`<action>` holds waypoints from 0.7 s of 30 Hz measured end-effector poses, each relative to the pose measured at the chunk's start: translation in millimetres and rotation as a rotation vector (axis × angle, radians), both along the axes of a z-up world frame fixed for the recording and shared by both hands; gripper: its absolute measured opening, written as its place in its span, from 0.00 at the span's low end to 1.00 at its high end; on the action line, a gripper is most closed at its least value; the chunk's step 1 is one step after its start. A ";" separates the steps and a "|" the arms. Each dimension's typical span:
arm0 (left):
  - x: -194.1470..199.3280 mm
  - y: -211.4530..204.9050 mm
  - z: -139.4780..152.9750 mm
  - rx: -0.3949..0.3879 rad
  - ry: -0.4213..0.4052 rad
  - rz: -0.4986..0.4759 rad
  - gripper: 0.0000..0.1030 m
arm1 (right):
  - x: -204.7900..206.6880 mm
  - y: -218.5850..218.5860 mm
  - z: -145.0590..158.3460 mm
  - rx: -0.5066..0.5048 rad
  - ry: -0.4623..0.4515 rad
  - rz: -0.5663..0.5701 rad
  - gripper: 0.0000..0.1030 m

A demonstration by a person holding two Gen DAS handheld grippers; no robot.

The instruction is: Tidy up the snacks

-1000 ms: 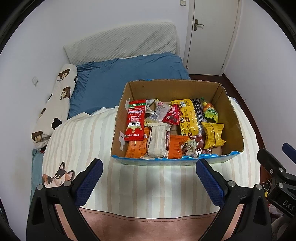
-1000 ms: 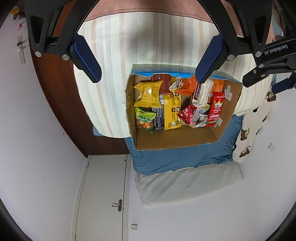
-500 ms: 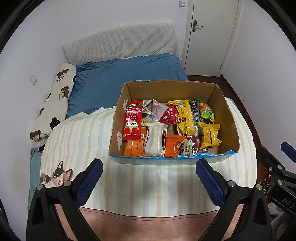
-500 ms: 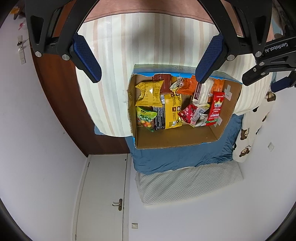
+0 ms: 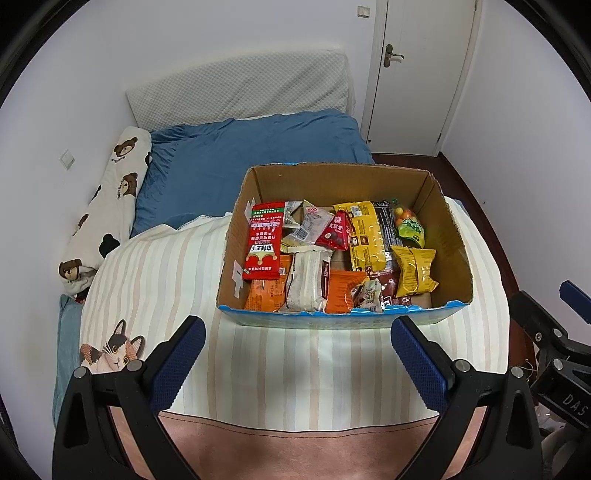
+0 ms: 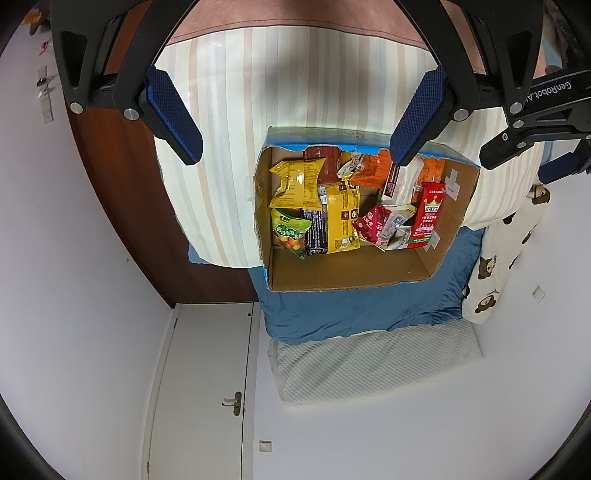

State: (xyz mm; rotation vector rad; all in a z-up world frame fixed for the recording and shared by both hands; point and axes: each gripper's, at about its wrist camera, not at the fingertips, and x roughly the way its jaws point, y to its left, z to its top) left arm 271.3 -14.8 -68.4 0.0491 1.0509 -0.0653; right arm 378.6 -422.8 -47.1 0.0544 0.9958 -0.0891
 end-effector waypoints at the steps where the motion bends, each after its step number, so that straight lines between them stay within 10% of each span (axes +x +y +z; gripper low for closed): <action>1: -0.2 -0.3 0.7 0.001 -0.003 0.000 1.00 | -0.3 0.0 0.7 -0.001 -0.002 0.000 1.00; 21: -6.6 -1.5 11.6 -0.006 -0.025 -0.006 1.00 | -5.6 0.2 11.7 -0.001 -0.028 0.004 1.00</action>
